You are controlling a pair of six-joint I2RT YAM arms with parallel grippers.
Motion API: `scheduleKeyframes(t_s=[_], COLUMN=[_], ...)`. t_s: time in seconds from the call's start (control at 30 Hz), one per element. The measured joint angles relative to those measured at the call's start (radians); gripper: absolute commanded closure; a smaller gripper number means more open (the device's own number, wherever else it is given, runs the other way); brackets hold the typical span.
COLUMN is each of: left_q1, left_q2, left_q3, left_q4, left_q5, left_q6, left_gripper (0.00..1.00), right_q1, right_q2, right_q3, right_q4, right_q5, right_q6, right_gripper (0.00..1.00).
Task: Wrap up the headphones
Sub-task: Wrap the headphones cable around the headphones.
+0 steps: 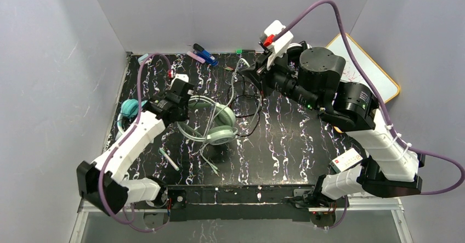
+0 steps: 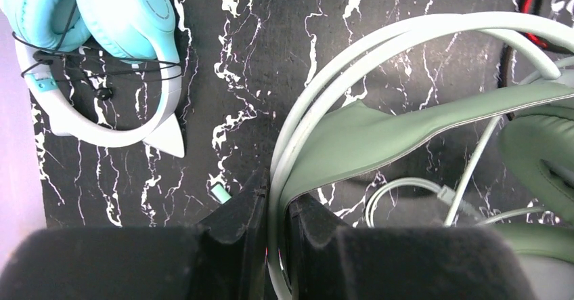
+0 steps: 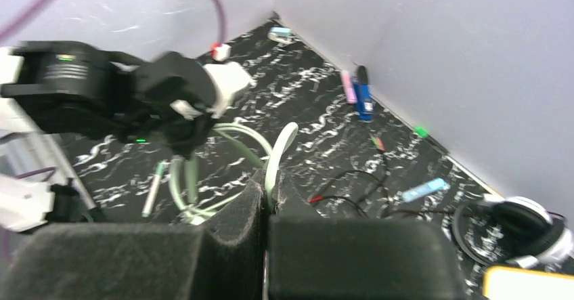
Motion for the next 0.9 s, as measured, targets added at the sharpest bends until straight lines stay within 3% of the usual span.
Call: scheduleKeyframes(t_s=[0.2,0.47,0.9], left_q1=[0.0,0.0,0.0], left_q2=[-0.111,-0.119,-0.211], left_q3=[0.019,0.028,0.031], left_q4=[-0.078,-0.159,-0.227], left_q5=[0.02,0.092,0.312], left_q6=[0.063,0.127,0.132], left_gripper=[1.0,1.0,1.0], right_q1=[0.0,-0.026,-0.489], right_q2=[0.011,0.028,0.198], right_q3=[-0.001,-0.047,-0.071], right_q4=[-0.009,0.024,0.015], right_q5=[0.159,0.28,-0.055], right_q6=[-0.06,-0.145,-0.042], right_gripper=[0.99,0.99,0.99])
